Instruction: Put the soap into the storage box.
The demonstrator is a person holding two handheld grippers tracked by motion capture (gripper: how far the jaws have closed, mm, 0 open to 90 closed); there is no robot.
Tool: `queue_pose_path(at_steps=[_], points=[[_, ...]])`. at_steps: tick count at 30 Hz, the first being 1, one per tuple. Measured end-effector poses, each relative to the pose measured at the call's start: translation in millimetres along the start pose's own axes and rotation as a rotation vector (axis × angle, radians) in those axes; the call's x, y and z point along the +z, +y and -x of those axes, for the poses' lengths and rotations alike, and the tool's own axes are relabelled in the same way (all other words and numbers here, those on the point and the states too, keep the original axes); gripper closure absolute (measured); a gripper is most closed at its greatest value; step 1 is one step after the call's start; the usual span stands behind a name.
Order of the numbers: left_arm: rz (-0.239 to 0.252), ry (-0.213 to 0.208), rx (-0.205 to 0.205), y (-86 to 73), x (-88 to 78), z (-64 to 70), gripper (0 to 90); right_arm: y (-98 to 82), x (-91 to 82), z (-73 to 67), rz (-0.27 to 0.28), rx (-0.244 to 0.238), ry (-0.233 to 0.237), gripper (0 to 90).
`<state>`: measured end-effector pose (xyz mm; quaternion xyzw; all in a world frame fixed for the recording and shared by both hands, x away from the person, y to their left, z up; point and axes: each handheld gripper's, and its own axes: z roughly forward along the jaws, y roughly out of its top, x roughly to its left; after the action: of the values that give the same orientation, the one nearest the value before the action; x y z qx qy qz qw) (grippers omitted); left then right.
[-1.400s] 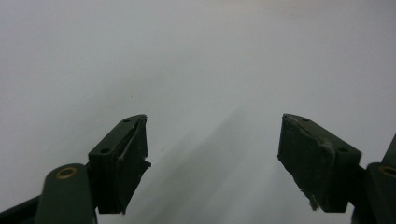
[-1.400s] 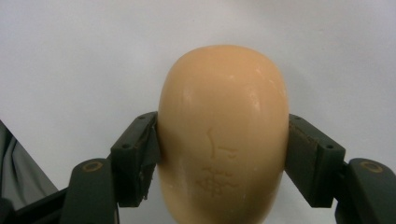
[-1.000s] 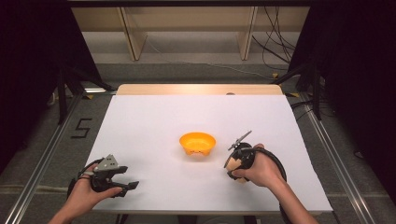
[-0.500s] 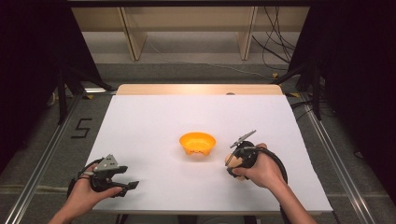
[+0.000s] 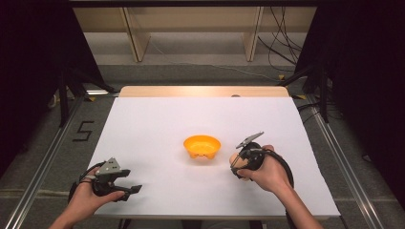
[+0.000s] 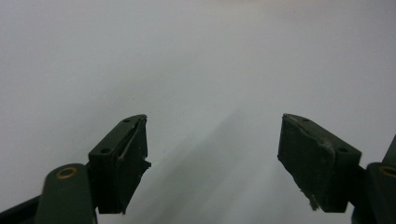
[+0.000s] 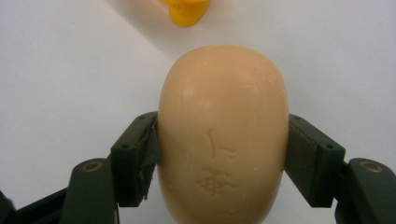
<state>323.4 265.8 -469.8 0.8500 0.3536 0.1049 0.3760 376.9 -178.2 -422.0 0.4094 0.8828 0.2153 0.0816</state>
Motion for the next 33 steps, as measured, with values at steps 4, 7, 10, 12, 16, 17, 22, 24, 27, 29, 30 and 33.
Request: queue_pose_path(at_steps=[4, 7, 10, 12, 16, 17, 22, 24, 27, 29, 30, 33], points=[[0.001, 0.0, 0.002, 0.0, -0.4, -0.1, 23.8, 0.9, 0.0, -1.6, 0.019, 0.004, -0.001, 33.6], [-0.006, 0.008, 0.01, 0.2, -0.8, -1.1, 23.8, 1.8, -0.7, -1.4, 0.027, -0.002, -0.018, 33.6], [-0.006, 0.007, 0.012, 0.2, -1.1, -1.0, 23.8, 2.4, -0.9, -1.8, 0.034, -0.007, -0.006, 33.6], [-0.004, 0.008, 0.011, 0.3, -1.1, -1.0, 23.8, 2.9, -1.3, -2.0, 0.039, -0.005, -0.004, 33.6], [-0.003, 0.008, 0.009, 0.3, -0.9, -0.7, 23.8, 4.6, -2.9, -1.6, 0.053, -0.01, -0.018, 33.6], [-0.004, 0.009, 0.009, 0.3, -0.9, -0.7, 23.8, 4.9, -2.9, -1.4, 0.056, -0.017, -0.02, 33.6], [0.006, 0.002, -0.001, 0.1, -0.2, 0.4, 23.8, 8.2, -3.6, -2.3, 0.068, -0.017, -0.023, 33.6], [0.004, 0.002, 0.001, 0.2, -0.2, 0.4, 23.8, 9.9, -3.6, -2.3, 0.068, -0.023, -0.017, 33.6], [-0.005, 0.01, 0.011, 0.3, -0.7, -0.5, 23.8, 12.2, -4.1, -2.7, 0.074, -0.033, -0.031, 33.6], [-0.003, 0.01, 0.009, 0.3, -0.6, -0.4, 23.8, 14.2, -5.1, -3.4, 0.075, -0.026, -0.03, 33.6], [-0.002, 0.008, 0.009, 0.3, -0.6, -0.2, 23.8, 15.1, -4.9, -3.7, 0.077, -0.031, -0.03, 33.6], [-0.006, 0.012, 0.015, 0.5, -0.7, -0.8, 23.8, 18.1, -5.9, -4.7, 0.081, -0.024, -0.026, 33.6]])
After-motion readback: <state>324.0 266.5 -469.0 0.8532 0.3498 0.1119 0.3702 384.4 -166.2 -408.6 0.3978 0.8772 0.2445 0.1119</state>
